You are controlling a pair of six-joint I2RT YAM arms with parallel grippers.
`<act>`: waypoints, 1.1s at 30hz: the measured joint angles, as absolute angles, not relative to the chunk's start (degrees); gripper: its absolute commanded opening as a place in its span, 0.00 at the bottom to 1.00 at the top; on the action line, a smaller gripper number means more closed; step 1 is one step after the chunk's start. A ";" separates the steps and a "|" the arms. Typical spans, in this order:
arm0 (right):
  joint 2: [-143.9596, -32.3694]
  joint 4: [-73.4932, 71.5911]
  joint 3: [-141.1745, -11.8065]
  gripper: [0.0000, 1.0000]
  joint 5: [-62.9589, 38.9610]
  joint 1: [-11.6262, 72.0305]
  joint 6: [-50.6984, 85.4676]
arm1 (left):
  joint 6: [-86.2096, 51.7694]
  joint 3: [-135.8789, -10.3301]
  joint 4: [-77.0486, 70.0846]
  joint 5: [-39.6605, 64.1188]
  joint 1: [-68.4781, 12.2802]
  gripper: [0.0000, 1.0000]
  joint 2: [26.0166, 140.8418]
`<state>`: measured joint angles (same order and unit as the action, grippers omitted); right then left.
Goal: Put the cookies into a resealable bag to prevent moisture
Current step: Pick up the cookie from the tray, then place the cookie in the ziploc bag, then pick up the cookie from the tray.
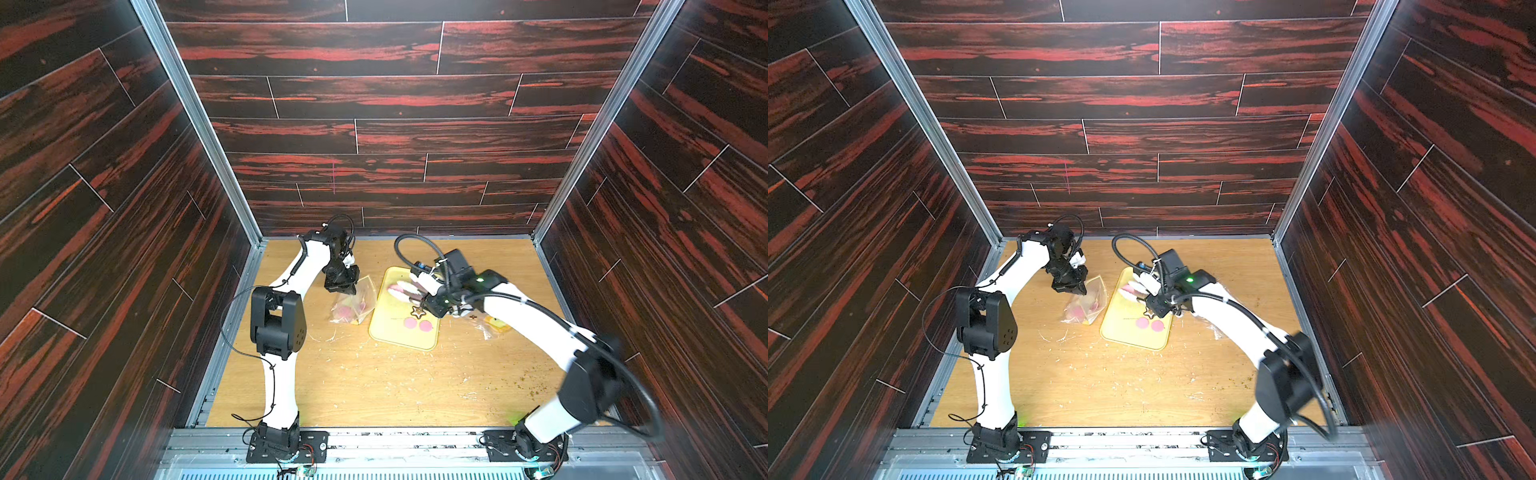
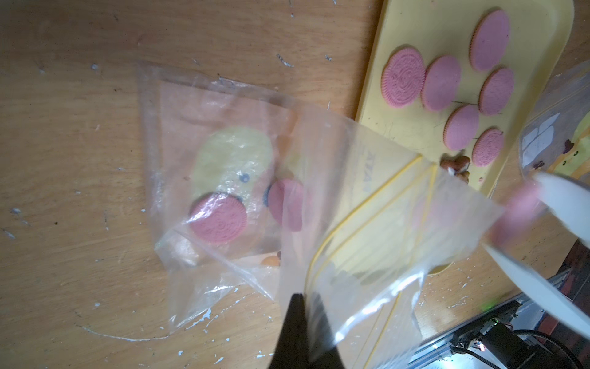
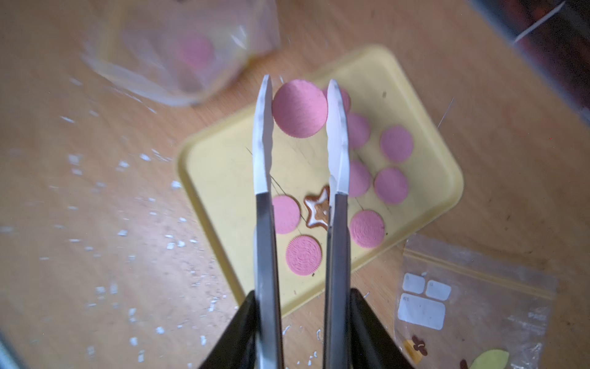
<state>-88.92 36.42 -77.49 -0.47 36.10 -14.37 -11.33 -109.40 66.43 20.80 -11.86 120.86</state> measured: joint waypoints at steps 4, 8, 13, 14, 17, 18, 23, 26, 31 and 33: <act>-87.35 34.68 -78.19 0.45 -4.32 37.63 -14.04 | -11.33 -109.54 66.46 20.82 -11.86 0.00 120.95; -90.02 33.76 -80.25 0.45 -6.87 39.29 -14.02 | -11.33 -109.84 66.46 20.82 -11.86 0.00 121.03; -94.74 32.23 -81.62 0.52 -8.27 39.75 -14.02 | -11.31 -109.84 66.57 20.97 -11.86 0.00 121.03; -95.04 32.27 -81.58 0.53 -8.36 39.75 -14.00 | -11.29 -109.86 66.63 20.99 -11.86 0.00 121.03; -94.89 31.83 -81.56 0.53 -8.40 39.48 -13.91 | -11.11 -109.86 66.70 21.02 -11.86 0.00 121.03; -94.65 31.40 -81.21 0.53 -8.40 39.40 -13.91 | -11.07 -109.89 66.74 21.02 -11.86 0.00 121.03; -88.84 30.98 -74.72 0.53 -7.64 36.40 -13.39 | -10.90 -110.06 66.89 21.04 -11.86 0.00 121.03; -85.30 32.27 -70.91 0.53 -5.21 32.91 -13.30 | -10.87 -110.06 66.89 21.04 -11.86 0.00 121.05; -86.76 34.04 -68.71 0.53 -0.30 31.20 -14.63 | -10.87 -110.06 66.94 21.02 -11.86 0.00 121.05; -89.23 34.00 -69.21 0.53 0.84 31.22 -15.27 | -10.87 -110.06 67.09 21.02 -11.86 0.00 121.05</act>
